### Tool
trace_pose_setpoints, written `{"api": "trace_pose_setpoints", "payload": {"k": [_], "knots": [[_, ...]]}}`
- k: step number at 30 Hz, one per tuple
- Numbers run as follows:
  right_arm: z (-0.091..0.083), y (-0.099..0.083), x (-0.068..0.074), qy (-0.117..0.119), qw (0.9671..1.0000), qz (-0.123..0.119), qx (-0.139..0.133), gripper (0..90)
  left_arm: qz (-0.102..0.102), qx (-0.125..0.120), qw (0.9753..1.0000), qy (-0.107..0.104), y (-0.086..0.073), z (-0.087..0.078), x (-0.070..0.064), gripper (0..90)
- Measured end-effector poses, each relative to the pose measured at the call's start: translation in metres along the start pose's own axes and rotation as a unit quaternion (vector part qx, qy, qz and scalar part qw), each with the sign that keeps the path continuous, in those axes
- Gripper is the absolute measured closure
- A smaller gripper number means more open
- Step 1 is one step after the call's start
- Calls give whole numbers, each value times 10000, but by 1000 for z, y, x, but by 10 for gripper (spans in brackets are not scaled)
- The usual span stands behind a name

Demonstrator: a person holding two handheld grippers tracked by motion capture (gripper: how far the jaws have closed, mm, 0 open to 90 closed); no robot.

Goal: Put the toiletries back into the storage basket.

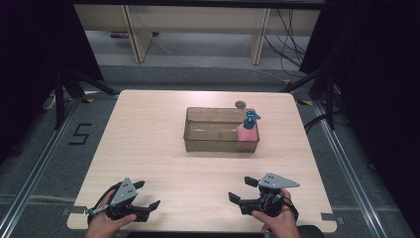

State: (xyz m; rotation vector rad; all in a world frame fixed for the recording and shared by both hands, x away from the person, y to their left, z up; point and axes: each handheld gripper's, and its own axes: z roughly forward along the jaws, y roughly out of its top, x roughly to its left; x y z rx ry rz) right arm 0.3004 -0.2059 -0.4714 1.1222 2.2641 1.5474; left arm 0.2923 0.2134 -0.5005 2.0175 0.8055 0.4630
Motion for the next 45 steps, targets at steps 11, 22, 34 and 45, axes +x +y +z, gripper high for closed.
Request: {"api": "trace_pose_setpoints", "payload": {"k": [11,22,34,45], "knots": [[1,-7,5,148,9997,-75,183,158,11,15,10000,-12,0,0,0,149],[1,-12,16,184,9992,-78,360,158,10,21,10000,-10,0,0,0,149],[4,-17,24,218,9981,-6,572,158,14,5,10000,5,0,0,0,149],[8,-21,25,153,9966,-356,726,158,13,7,10000,7,0,0,0,149]]}}
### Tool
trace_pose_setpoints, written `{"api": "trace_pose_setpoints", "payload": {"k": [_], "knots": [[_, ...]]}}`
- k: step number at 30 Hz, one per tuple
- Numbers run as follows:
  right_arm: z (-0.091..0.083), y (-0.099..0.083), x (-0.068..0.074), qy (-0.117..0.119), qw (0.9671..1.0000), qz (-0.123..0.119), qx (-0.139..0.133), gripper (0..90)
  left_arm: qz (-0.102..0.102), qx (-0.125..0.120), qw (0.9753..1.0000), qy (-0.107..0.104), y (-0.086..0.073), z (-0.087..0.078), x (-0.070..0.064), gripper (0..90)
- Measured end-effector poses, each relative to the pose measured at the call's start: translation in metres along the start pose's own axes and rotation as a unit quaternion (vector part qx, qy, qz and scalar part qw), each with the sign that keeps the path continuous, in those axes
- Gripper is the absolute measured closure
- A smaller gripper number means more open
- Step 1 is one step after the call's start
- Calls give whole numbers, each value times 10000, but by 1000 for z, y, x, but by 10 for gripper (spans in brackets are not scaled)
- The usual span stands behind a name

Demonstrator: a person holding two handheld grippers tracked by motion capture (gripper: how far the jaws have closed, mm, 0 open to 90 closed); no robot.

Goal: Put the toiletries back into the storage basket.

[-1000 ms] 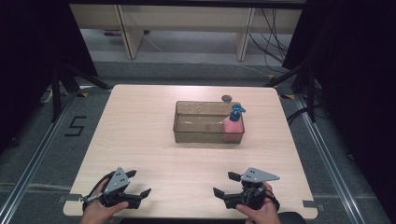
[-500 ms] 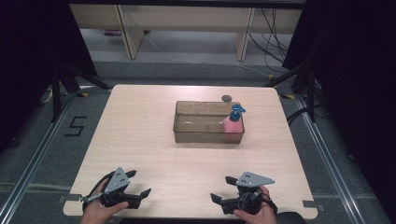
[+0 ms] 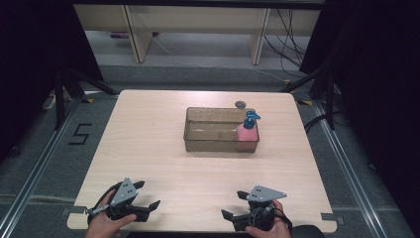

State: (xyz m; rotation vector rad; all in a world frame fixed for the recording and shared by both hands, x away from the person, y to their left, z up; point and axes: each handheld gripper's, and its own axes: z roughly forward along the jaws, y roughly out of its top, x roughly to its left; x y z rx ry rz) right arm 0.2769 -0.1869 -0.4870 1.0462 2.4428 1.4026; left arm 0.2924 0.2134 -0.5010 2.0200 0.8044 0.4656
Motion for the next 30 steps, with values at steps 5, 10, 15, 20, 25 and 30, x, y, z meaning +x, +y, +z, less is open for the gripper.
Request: {"api": "trace_pose_setpoints", "payload": {"k": [5,10,15,20,25,30], "knots": [[2,-1,1,39,9999,-62,107,158,-6,5,10000,-13,0,0,0,149],[3,-2,2,6,9998,-108,177,158,1,11,10000,-13,0,0,0,149],[4,-3,3,5,9997,-88,209,158,-3,-2,10000,-3,0,0,0,149],[5,-3,4,-79,9997,-143,193,158,-6,-5,10000,4,0,0,0,149],[5,-3,4,-59,9997,-116,201,158,-5,-19,10000,-2,0,0,0,149],[5,-3,4,-54,9997,-122,205,158,0,-50,10000,3,0,0,0,149]]}}
